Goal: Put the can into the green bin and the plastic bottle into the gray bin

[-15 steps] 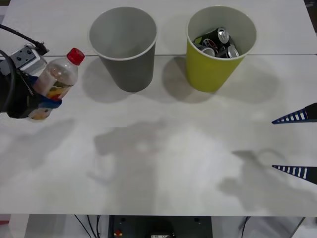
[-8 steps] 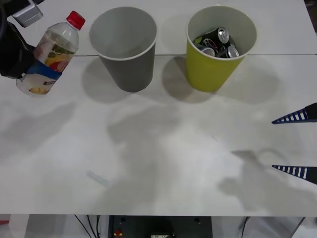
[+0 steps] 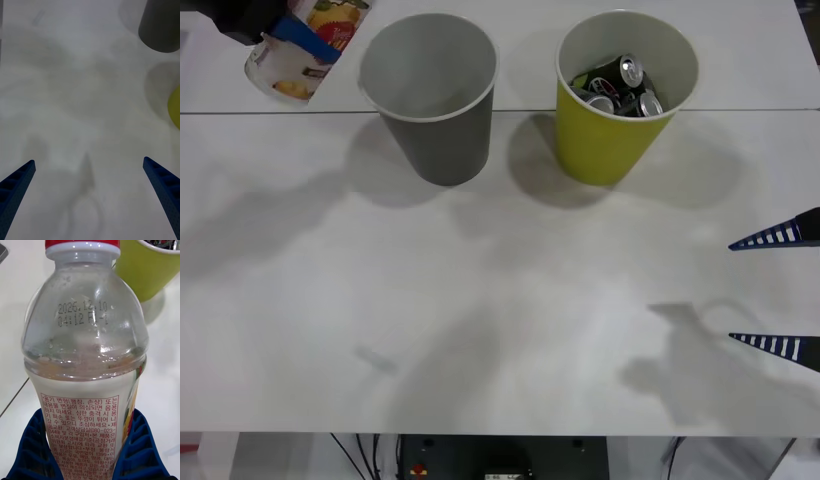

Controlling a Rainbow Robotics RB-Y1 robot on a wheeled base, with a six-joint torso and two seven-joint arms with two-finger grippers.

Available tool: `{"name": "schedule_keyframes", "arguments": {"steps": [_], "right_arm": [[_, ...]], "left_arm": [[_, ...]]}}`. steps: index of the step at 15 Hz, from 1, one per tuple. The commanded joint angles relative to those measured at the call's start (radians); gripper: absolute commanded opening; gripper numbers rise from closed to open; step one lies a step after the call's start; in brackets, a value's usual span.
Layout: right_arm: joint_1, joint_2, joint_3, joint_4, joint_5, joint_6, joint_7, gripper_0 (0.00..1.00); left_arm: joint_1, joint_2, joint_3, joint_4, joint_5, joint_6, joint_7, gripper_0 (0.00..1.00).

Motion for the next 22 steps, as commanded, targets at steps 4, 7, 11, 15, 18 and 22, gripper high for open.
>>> {"name": "schedule_keyframes", "arguments": {"steps": [4, 7, 11, 15, 18, 22], "right_arm": [[0.000, 0.000, 0.000, 0.000, 0.000, 0.000, 0.000, 1.00], [0.000, 0.000, 0.000, 0.000, 0.000, 0.000, 0.000, 1.00], [0.000, 0.000, 0.000, 0.000, 0.000, 0.000, 0.000, 1.00], [0.000, 0.000, 0.000, 0.000, 0.000, 0.000, 0.000, 1.00], [0.000, 0.000, 0.000, 0.000, 0.000, 0.000, 0.000, 1.00], [0.000, 0.000, 0.000, 0.000, 0.000, 0.000, 0.000, 1.00]], "left_arm": [[-0.205, -0.164, -0.115, 0.243, -0.076, 0.002, -0.028, 0.00], [-0.254, -0.265, -0.115, 0.341, -0.167, 0.025, -0.031, 0.00], [-0.297, -0.388, -0.113, 0.464, -0.265, 0.068, -0.034, 0.00], [-0.297, -0.407, -0.115, 0.471, -0.286, 0.079, -0.032, 0.10], [-0.295, -0.407, -0.113, 0.471, -0.289, 0.082, -0.034, 1.00], [-0.294, -0.386, -0.113, 0.473, -0.243, 0.080, -0.031, 1.00]]}}
